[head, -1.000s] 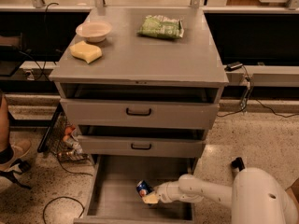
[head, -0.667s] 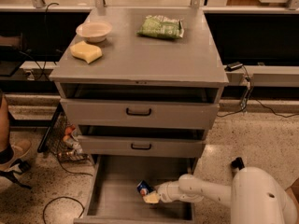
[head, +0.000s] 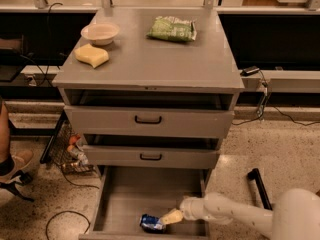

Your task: Place pepsi can into bottom drawer

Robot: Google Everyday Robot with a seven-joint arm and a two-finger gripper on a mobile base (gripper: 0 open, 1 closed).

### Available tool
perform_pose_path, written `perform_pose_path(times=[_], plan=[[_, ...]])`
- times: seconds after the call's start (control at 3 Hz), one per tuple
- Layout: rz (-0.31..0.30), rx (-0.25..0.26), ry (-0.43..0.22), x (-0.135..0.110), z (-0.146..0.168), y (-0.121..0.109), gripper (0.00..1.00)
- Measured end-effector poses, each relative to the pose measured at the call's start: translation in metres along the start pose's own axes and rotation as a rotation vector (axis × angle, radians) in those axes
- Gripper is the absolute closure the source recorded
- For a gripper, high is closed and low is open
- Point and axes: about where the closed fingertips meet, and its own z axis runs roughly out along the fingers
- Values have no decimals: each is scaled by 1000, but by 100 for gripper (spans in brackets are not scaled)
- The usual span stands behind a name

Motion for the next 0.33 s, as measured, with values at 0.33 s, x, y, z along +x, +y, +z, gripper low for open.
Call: perform_pose_path(times=[0.33], plan=[[-22,42,-61,-3,-58,-8,0]])
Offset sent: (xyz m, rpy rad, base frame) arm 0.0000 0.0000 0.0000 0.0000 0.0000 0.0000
